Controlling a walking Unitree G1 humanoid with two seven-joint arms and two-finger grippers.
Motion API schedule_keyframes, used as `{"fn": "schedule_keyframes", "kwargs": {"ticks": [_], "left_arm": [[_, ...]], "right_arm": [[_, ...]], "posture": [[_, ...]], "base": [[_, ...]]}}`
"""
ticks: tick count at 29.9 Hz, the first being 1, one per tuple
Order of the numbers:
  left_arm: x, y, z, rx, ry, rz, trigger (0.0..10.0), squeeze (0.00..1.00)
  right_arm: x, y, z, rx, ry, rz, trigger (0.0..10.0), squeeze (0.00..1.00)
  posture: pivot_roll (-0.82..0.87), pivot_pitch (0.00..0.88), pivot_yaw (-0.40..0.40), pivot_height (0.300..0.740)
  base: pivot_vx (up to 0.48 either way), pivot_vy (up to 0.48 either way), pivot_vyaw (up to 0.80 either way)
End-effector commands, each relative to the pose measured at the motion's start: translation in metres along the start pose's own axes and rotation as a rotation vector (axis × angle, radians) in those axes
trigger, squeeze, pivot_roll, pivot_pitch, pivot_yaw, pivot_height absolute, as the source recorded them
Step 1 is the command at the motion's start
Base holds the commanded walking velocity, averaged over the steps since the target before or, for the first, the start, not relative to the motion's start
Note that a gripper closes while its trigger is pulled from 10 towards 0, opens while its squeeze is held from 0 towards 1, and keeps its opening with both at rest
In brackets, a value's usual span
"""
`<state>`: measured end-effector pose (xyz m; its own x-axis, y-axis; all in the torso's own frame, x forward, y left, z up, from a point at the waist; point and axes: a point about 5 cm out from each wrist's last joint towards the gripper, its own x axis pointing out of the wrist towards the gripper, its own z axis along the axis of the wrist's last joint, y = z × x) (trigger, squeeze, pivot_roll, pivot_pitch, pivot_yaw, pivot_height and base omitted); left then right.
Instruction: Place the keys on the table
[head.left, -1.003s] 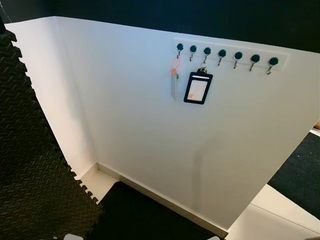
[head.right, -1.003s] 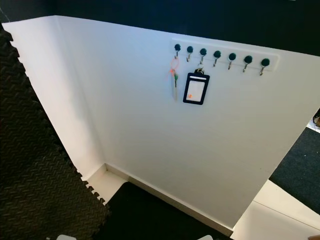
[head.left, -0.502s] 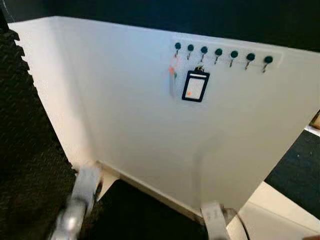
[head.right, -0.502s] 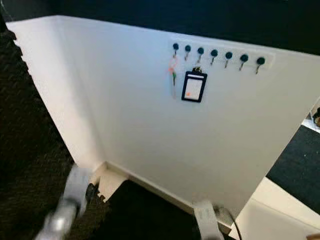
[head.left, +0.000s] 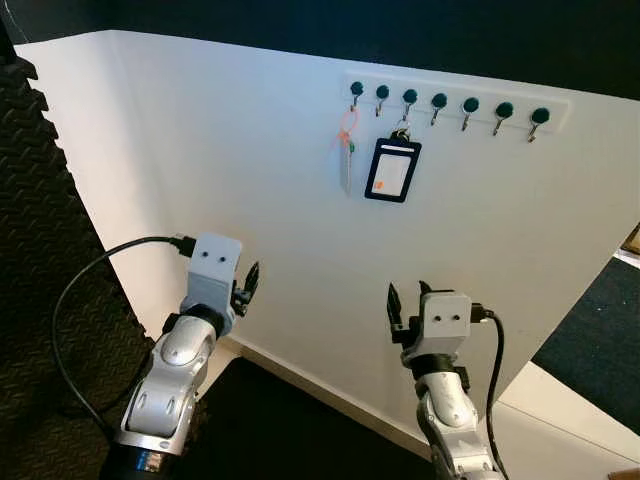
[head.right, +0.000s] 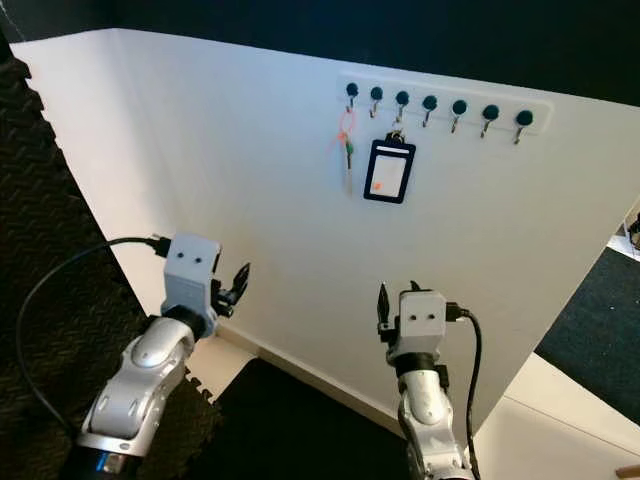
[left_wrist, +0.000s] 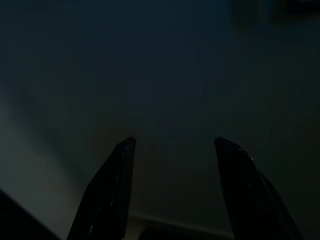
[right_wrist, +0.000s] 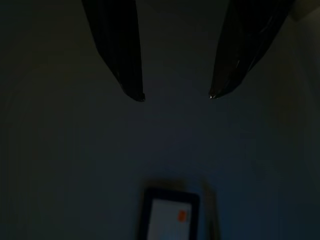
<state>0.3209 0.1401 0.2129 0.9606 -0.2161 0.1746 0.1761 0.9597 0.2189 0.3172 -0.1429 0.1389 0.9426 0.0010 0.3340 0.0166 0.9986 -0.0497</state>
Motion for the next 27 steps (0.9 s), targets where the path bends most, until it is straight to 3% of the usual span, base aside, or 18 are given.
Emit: {"fn": "schedule_keyframes", "kwargs": {"ticks": [1, 9, 14, 27], "left_arm": [[-0.006, -0.006, -0.007, 0.004, 0.038, -0.019, 10.0, 0.0], [-0.005, -0.005, -0.004, -0.035, 0.033, 0.011, 10.0, 0.0], [-0.007, -0.004, -0.002, -0.012, 0.03, 0.005, 10.0, 0.0], [-0.005, -0.004, 0.004, -0.002, 0.017, 0.01, 10.0, 0.0]], "right_arm": [[-0.008, 0.001, -0.004, -0.007, 0.04, 0.004, 10.0, 0.0], [-0.007, 0.002, -0.002, 0.008, 0.051, 0.02, 10.0, 0.0], [-0.007, 0.003, 0.0, 0.004, 0.06, 0.037, 10.0, 0.0], [-0.01, 0.008, 0.001, -0.006, 0.071, 0.08, 10.0, 0.0]], "posture": [[0.1, 0.122, 0.016, 0.74], [0.09, 0.116, 0.008, 0.74], [0.1, 0.113, 0.008, 0.74], [0.09, 0.115, 0.007, 0.74]], "base": [[0.0, 0.0, 0.0], [0.0, 0.0, 0.0], [0.0, 0.0, 0.0], [0.447, 0.0, 0.0]]}}
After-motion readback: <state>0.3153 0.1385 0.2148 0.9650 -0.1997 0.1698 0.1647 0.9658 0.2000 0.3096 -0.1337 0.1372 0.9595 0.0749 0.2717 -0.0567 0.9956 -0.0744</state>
